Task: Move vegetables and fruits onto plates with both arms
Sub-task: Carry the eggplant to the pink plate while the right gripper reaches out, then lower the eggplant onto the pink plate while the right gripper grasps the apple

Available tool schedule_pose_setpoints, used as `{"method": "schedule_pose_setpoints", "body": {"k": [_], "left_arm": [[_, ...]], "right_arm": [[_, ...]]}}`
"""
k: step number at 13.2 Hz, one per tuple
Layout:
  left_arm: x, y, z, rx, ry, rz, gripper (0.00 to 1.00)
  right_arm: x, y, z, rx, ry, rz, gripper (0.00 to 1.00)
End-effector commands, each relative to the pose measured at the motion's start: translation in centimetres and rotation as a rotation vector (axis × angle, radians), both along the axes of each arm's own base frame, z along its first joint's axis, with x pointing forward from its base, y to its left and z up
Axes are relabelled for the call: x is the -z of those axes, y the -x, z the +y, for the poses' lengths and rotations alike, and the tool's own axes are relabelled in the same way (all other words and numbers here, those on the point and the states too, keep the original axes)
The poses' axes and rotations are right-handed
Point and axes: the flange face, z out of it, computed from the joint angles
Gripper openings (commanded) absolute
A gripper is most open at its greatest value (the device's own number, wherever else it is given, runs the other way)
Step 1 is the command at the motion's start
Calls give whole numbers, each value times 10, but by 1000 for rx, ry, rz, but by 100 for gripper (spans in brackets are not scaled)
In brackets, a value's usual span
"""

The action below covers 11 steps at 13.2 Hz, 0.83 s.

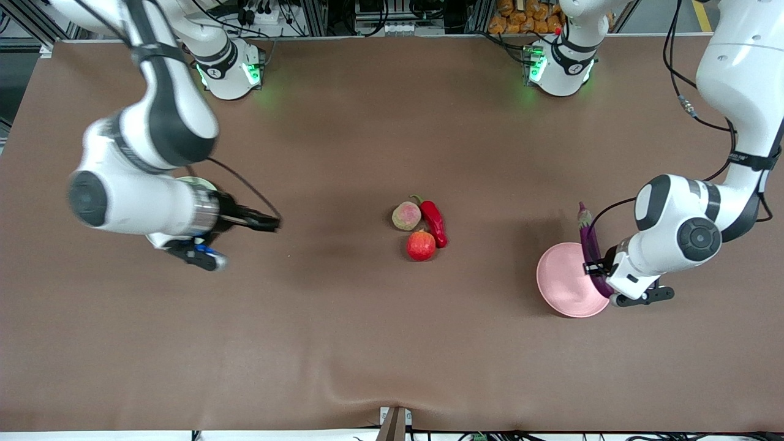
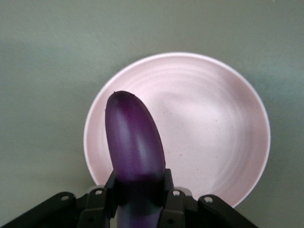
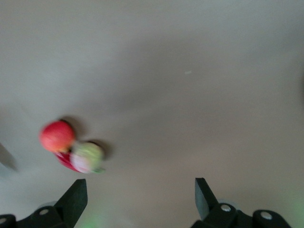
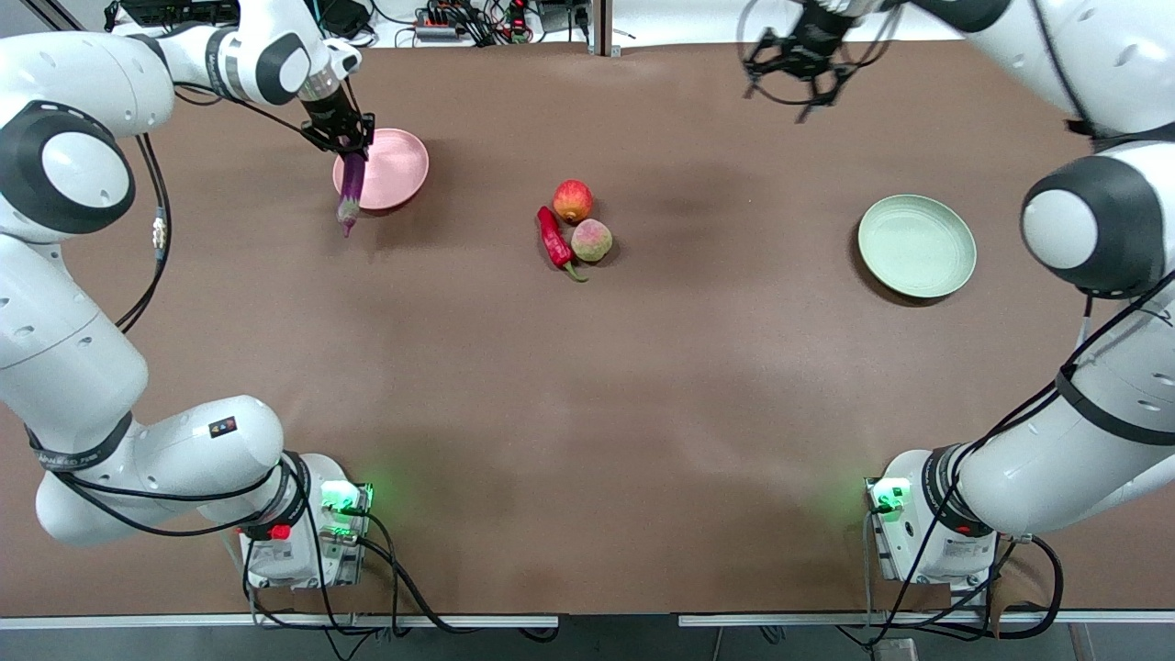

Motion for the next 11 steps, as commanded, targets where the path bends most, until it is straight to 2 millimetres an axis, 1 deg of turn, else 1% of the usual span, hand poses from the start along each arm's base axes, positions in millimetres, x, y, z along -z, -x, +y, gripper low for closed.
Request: {"method": "schedule_pose_setpoints", "body": {"k": [1,2,3,4,5,6,7,8,9,10,11], "left_arm": [[6,-6,-1,13,21,14,0],[8,-8,0,9,27,14,0],[8,-14,3,3,31,6,0],[15,-14,3,1,38,13,0],[18,-14,4,-3,40,17,4],[19,-14,4,-3,40,19,28],[22,-14,5,-5,43,22,50],[26,-13,5,-9,49,27,66],[29,-13,5,-12,53,27,94],[28,-14,5,-12,54,23,100],[27,-15,5,-18,56,21,100]], "right_arm": [[34,5,88,201,17,-27,100],[55,10,121,279,20,-55,100],[75,13,146,345,17,-77,100],[95,14,163,427,12,-93,100],[115,21,180,488,17,-94,100],[127,28,201,521,7,-112,100],[137,29,213,537,-5,-129,100],[150,40,231,509,4,-132,100],[156,43,244,513,2,-136,100],[162,40,248,546,4,-132,100],[165,42,259,548,-6,-145,100]]}}
